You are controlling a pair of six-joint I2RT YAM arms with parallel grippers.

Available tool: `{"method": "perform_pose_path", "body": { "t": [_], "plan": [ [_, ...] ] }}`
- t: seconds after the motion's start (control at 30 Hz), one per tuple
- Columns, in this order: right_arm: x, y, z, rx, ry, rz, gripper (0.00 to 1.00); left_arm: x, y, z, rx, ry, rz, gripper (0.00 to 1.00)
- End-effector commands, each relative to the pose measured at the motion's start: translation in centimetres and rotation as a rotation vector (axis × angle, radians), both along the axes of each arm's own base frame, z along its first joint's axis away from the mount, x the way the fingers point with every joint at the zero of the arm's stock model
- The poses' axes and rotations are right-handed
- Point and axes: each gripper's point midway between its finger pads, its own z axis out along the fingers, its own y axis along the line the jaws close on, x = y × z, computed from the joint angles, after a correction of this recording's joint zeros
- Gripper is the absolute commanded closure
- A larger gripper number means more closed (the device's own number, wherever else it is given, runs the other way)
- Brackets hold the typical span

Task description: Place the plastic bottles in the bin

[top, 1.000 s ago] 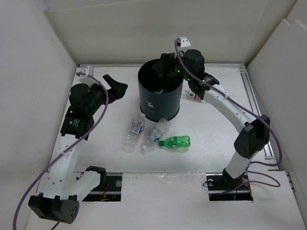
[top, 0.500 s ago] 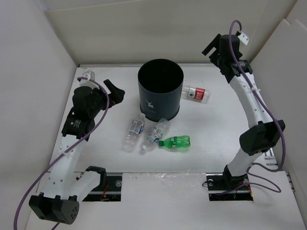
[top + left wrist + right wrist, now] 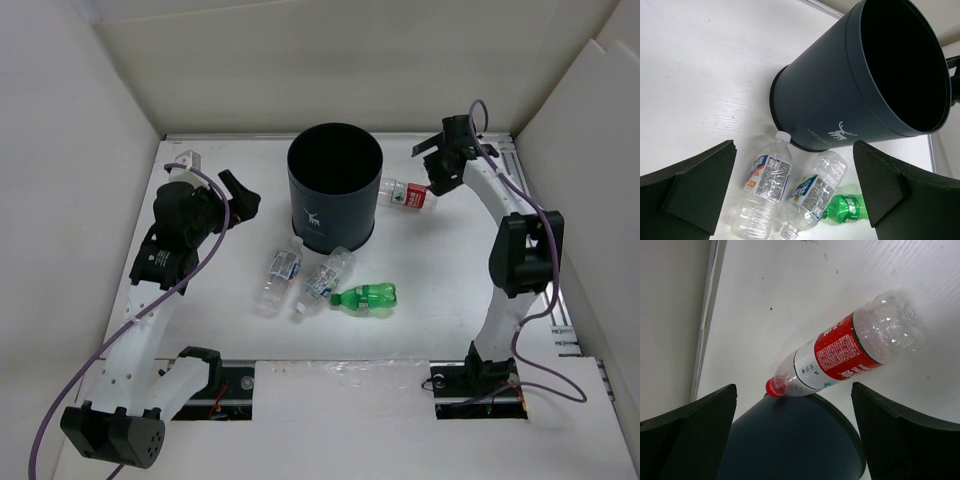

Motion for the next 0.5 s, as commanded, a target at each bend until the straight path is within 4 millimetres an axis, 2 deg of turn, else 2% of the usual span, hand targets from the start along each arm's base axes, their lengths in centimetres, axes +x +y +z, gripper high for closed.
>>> {"method": "perform_pose_path", "body": {
  "t": [0.0, 0.07, 0.1, 0.23, 0.3, 0.4, 0.47],
  "plan": [
    [1.5, 1.6, 1.2, 0.123, -0.051, -0.062, 0.0, -0.3, 0.2, 1.3, 0.015, -0.048, -0.01, 0.0],
    [1.7, 1.7, 0.8, 0.141, -0.03, -0.087, 0.0, -0.3, 0.2, 0.9, 0.028, -0.042, -0.014, 0.0],
    [1.6, 1.7, -0.4, 0.142, 0.004, -0.097, 0.0, -0.5, 0.0, 0.3, 0.025, -0.029, -0.028, 0.0],
    [1.2, 2.3, -1.6, 0.175, 0.041, -0.122, 0.0, -0.4, 0.0, 0.1, 0.033, -0.032, -0.032, 0.0],
    [0.3, 2.7, -3.2, 0.18, 0.079, -0.132, 0.0, -0.2, -0.1, -0.2, 0.035, -0.021, -0.032, 0.0],
    [0.1, 2.7, -3.7, 0.179, 0.087, -0.167, 0.0, -0.2, -0.1, -0.2, 0.035, -0.021, -0.032, 0.0],
    [-0.4, 2.4, -5.8, 0.169, 0.13, -0.189, 0.0, -0.2, -0.1, -0.2, 0.035, -0.021, -0.032, 0.0]
  ]
}}
